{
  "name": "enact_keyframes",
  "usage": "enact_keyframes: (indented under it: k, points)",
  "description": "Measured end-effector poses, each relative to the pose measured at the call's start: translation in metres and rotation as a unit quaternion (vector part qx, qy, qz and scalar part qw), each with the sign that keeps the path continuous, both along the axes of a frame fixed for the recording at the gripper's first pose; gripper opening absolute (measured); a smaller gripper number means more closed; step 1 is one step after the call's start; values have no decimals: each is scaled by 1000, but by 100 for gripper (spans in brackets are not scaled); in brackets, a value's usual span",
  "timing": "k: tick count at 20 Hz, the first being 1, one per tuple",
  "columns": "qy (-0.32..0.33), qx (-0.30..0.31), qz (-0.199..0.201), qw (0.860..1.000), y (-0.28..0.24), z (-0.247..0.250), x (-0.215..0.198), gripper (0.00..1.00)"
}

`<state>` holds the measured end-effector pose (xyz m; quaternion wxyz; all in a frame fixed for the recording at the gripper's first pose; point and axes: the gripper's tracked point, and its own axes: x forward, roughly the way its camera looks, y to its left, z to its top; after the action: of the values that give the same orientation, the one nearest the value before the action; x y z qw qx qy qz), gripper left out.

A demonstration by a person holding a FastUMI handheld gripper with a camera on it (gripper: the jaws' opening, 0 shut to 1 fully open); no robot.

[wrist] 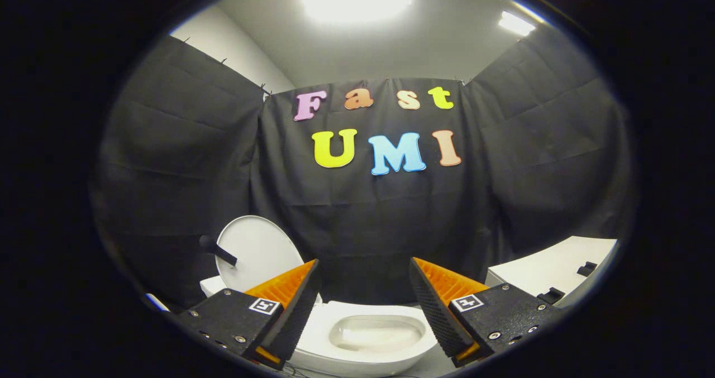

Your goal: Open the toilet lid.

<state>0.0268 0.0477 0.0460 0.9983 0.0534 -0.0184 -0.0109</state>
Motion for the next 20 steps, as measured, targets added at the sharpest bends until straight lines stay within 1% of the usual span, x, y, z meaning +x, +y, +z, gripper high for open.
enact_keyframes:
  k: [2,6,12,16,20]
  points:
    - [-3,-3,9,1000,-2,-9,-4,96]
    - [8,-25,-5,1000,-19,-32,-7,96]
    - [15,-49,-11,999,-21,-51,-13,96]
    - [27,-53,-11,998,-23,-69,-11,96]
    - [31,-42,-21,998,-29,-71,-10,97]
